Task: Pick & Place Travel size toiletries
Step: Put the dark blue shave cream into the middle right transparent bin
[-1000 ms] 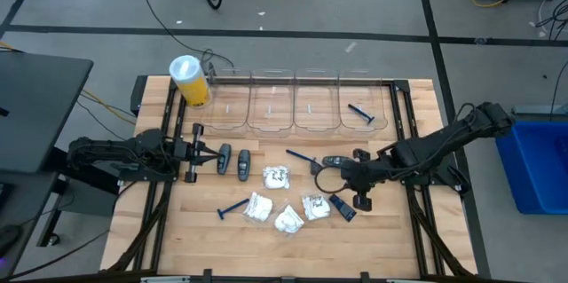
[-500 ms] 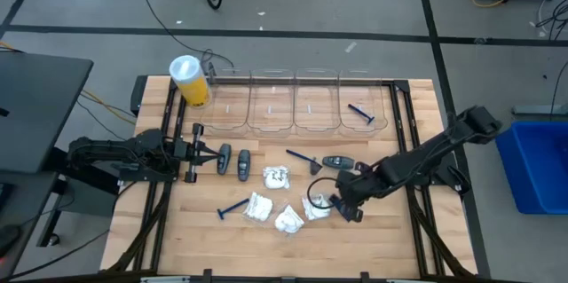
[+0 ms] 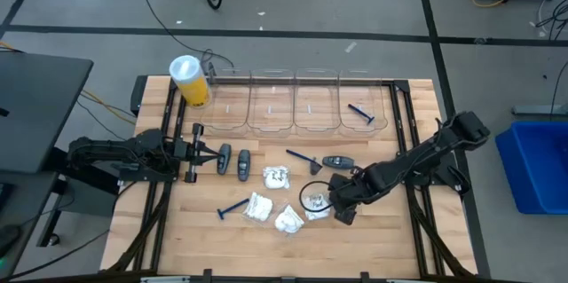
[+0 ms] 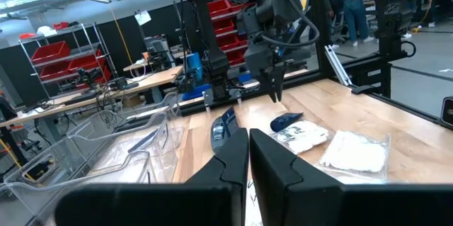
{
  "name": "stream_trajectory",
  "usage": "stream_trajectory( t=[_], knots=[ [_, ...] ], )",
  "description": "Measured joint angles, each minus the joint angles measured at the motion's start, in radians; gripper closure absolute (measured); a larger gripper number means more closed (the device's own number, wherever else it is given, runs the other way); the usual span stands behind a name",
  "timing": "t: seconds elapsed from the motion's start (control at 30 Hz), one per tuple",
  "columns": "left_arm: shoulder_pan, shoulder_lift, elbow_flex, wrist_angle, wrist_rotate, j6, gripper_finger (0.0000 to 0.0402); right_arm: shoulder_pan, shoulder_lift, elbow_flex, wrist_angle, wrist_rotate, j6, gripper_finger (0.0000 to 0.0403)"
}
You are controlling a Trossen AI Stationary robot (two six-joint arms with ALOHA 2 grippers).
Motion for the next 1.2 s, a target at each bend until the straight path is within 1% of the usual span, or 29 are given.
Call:
stream_trajectory(
  t=[0.27, 0.47, 0.7, 0.97, 1.2],
  knots=[
    [0.0, 0.0, 0.0, 0.0, 0.0, 0.0, 0.0377, -0.049, 0.054, 0.016, 0.019, -0.051, 0.008, 0.0276],
    [0.0, 0.0, 0.0, 0.0, 0.0, 0.0, 0.0377, -0.061, 0.078, 0.016, 0.021, -0.049, 0.008, 0.0227],
    [0.0, 0.0, 0.0, 0.0, 0.0, 0.0, 0.0378, -0.06, 0.108, 0.016, 0.039, -0.037, -0.005, 0.018],
    [0.0, 0.0, 0.0, 0.0, 0.0, 0.0, 0.0378, -0.067, 0.139, 0.016, 0.065, -0.033, -0.015, 0.0144],
    [0.0, 0.0, 0.0, 0.0, 0.0, 0.0, 0.0378, -0.087, 0.144, 0.016, 0.077, -0.013, -0.006, 0.0138]
  ],
)
